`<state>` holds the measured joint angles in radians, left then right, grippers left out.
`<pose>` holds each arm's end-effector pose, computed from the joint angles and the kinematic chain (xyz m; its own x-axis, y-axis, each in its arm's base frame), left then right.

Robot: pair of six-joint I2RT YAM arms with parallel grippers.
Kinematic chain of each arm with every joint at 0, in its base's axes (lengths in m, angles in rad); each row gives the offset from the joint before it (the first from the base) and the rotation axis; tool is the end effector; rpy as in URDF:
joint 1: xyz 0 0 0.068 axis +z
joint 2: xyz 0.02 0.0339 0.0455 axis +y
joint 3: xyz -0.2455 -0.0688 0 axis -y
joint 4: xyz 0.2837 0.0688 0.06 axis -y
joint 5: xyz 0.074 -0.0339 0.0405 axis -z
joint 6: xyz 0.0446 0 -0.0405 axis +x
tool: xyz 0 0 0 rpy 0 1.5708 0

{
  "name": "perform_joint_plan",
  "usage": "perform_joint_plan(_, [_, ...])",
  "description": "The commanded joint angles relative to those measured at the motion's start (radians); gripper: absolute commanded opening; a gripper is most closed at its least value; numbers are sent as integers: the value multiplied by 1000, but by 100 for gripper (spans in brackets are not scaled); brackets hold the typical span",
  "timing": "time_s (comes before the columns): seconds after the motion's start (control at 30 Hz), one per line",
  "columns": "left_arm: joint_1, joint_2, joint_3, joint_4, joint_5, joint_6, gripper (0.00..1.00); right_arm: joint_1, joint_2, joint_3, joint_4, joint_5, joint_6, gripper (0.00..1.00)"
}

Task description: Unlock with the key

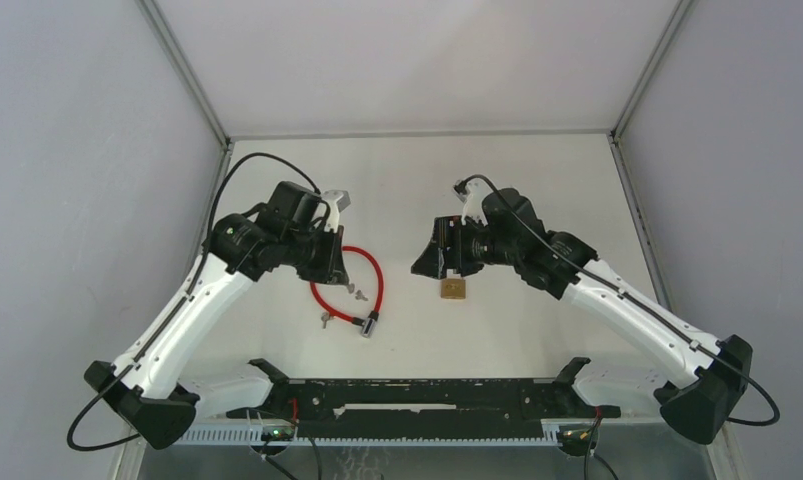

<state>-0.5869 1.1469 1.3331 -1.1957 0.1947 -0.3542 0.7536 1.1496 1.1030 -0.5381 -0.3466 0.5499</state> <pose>0.2029 -0.1453 0.3491 -0.8793 0.1761 -0.4424 0.3455 0.8753 -0.3382 0.2102 0.2180 0.3203 -0.7874 -0.0649 -0.6130 -0.5145 0.6169 0.5956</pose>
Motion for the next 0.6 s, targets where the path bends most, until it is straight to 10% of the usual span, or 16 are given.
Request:
perform_joint_plan(0.0, [-3,-35,26,63,43,25,0,26,-74,35,-9,128,12,84])
perform_joint_plan(0.57, [-17,-119,-31,156,162,-189,0,110,-373,-185,83,152,176,91])
